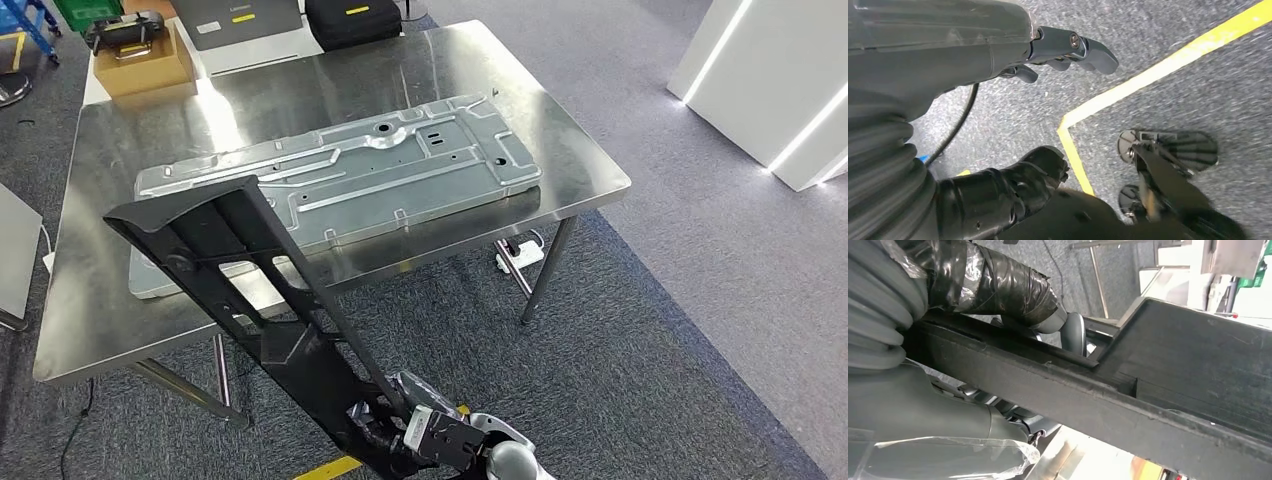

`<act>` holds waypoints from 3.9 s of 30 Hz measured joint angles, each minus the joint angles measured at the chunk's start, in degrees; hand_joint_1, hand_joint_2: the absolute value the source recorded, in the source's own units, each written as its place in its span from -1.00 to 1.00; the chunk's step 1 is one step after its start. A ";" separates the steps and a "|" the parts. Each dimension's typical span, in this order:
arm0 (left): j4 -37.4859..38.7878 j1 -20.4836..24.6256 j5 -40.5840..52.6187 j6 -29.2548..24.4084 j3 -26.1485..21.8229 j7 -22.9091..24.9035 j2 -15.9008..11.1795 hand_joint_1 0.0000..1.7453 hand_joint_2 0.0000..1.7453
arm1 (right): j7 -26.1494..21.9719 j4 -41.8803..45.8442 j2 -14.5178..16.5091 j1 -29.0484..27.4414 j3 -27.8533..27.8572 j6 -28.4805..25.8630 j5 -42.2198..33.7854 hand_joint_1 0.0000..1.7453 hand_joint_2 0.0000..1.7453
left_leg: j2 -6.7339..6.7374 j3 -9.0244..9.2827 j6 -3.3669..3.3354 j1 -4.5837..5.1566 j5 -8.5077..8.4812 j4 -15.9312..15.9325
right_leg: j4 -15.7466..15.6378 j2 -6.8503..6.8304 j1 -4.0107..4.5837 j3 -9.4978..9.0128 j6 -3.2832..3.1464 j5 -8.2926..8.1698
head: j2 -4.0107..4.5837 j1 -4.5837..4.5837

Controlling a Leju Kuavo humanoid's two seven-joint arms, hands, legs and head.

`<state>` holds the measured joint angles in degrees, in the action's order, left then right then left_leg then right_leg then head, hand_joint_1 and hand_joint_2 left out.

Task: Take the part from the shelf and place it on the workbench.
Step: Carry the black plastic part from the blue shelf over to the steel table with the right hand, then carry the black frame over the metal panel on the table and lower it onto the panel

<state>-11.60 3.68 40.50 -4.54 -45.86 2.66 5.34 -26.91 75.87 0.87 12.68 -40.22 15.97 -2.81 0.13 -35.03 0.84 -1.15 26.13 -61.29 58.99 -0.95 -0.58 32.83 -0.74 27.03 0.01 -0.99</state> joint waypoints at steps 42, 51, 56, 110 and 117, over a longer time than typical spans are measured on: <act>-0.01 0.16 0.33 0.13 -1.17 -0.33 0.22 -1.00 1.00 | -0.26 1.11 -0.09 -0.52 0.40 0.14 -0.25 0.94 1.00 | -0.57 2.45 -3.12 0.40 0.48 3.16 | 17.27 0.72 -0.15 8.80 2.01 7.28 | -0.01 -0.10; 0.01 0.34 0.39 0.15 -1.42 -0.25 0.42 -1.00 1.00 | -0.27 1.23 -0.09 -0.59 0.43 0.20 -0.26 0.94 1.00 | -0.77 4.85 -1.10 0.74 3.08 3.30 | 0.02 1.07 0.64 2.35 -0.30 -1.92 | 0.01 -0.11; 0.01 0.32 0.42 0.13 -1.44 -0.28 0.36 -1.00 1.00 | -0.27 1.28 0.02 -0.54 0.44 0.31 -0.36 0.94 1.00 | -0.50 -2.91 -0.09 0.42 8.94 -11.20 | -1.00 0.62 0.30 0.13 -1.30 -0.65 | 0.00 -0.02; 0.01 1.04 9.58 3.13 0.15 0.05 0.46 -1.00 1.00 | 12.86 -12.84 7.21 32.83 4.01 -27.44 28.69 0.94 1.00 | -0.57 1.48 -1.49 0.60 0.13 2.72 | 1.22 1.17 0.38 3.15 0.34 -1.61 | 0.00 -0.09; 0.01 2.07 11.79 3.51 1.38 1.11 0.53 -1.00 1.00 | 18.70 -27.32 10.67 38.14 -0.78 -38.22 50.39 0.94 1.00 | -0.45 -5.03 0.23 0.32 6.53 -10.65 | 0.00 1.08 0.32 2.38 -1.34 -1.78 | 0.00 -0.07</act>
<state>-11.58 5.75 52.29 -1.03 -44.48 3.78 5.87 -8.21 48.55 11.55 50.81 -41.00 -22.26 47.58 -0.32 -40.06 1.07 -0.83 32.65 -71.94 58.99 0.13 -0.26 35.21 -2.07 25.25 0.01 -1.06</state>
